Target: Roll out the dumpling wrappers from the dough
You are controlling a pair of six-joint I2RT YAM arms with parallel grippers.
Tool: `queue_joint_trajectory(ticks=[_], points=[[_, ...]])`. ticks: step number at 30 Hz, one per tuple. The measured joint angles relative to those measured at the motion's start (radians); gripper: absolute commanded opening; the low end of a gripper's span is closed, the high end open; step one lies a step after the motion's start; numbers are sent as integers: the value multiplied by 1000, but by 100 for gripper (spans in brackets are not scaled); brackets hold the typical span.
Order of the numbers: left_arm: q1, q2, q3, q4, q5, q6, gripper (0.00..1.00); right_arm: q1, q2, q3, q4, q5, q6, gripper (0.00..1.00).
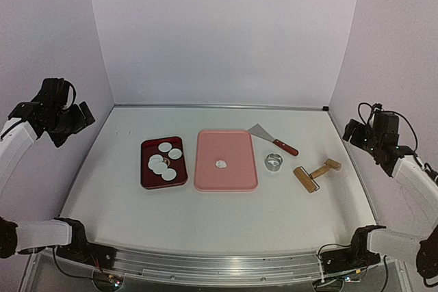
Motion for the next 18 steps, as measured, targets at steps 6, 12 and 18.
queue_joint_trajectory(ticks=[6,12,18], points=[[0,32,0,15,-12,7,100,0,33,44,-5,28,-13,98],[-2,103,18,113,35,78,99,0,64,70,-50,8,-8,98],[-152,266,103,198,30,104,100,0,243,161,-171,-49,41,98]])
